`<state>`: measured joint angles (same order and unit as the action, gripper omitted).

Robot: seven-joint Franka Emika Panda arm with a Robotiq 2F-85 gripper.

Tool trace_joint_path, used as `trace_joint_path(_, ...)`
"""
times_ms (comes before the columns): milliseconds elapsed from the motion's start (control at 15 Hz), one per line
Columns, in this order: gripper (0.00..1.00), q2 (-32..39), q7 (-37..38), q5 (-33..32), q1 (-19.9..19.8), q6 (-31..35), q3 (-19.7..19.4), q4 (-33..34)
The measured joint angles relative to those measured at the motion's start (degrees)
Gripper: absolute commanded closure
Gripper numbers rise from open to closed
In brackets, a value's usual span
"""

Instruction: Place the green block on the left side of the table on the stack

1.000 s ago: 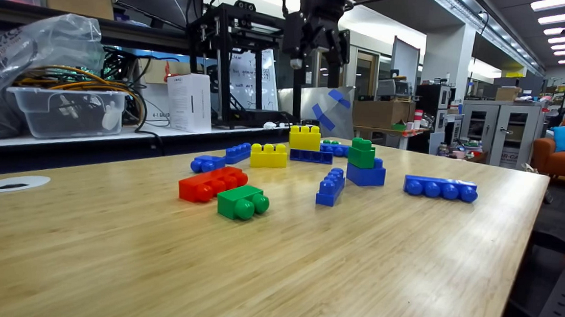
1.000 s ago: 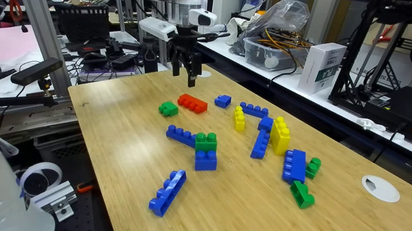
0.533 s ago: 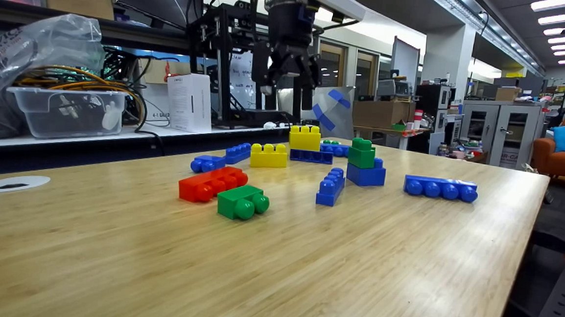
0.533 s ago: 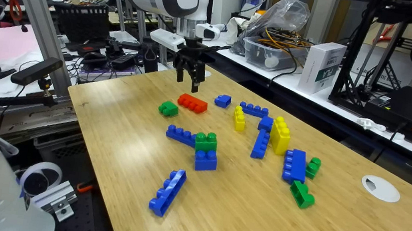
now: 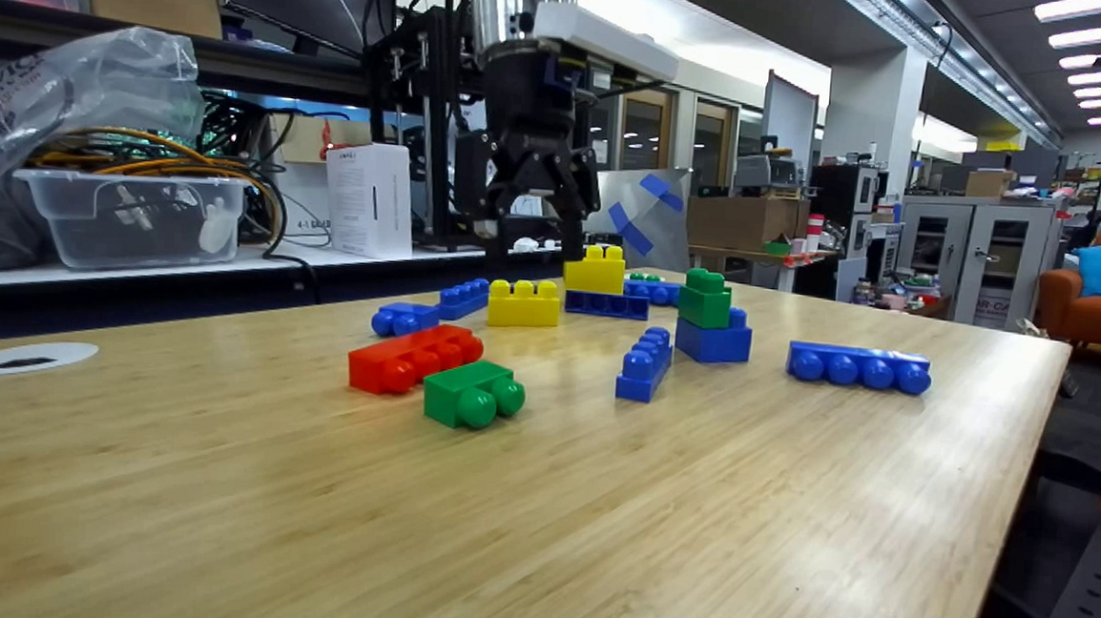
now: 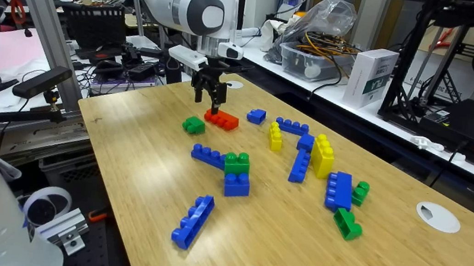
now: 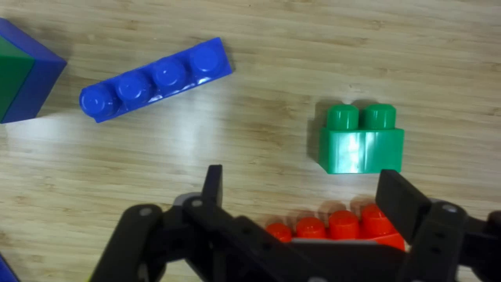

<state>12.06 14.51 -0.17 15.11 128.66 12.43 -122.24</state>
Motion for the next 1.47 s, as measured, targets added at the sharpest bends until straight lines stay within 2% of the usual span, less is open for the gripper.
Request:
trace_joint_path(1133,0.00,1.10,1.65,0.69,1.45,0.68,0.17,0.00)
trace_joint_path(1467,0.00,3.41,1.90,0.70,2.78,3.39,0.61,0.14)
